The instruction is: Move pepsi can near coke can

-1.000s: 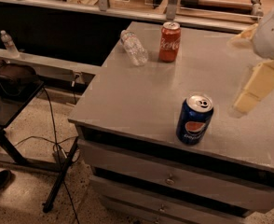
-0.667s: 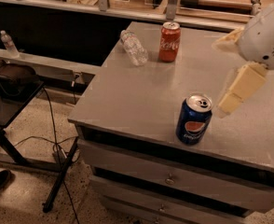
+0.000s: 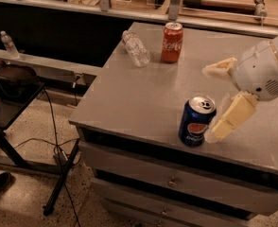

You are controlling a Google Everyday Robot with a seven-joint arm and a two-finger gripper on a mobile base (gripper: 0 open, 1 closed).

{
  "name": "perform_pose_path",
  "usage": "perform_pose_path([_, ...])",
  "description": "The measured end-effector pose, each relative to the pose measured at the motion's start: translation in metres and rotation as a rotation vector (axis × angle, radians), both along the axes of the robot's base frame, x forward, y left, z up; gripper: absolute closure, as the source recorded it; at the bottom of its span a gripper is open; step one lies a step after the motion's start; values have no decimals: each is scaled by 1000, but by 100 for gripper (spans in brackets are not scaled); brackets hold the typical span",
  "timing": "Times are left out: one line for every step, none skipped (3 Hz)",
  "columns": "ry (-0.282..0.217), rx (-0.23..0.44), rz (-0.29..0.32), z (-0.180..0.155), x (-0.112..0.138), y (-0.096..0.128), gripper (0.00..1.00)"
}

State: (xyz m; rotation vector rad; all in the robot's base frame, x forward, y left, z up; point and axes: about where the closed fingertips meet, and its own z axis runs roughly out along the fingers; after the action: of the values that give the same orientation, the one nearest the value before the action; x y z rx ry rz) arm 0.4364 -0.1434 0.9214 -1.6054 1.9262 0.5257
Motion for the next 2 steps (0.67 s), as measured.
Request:
perform_pose_path([38, 66, 19, -24, -13, 5, 0])
perform_pose_path([39, 69, 23, -25, -14, 7, 16])
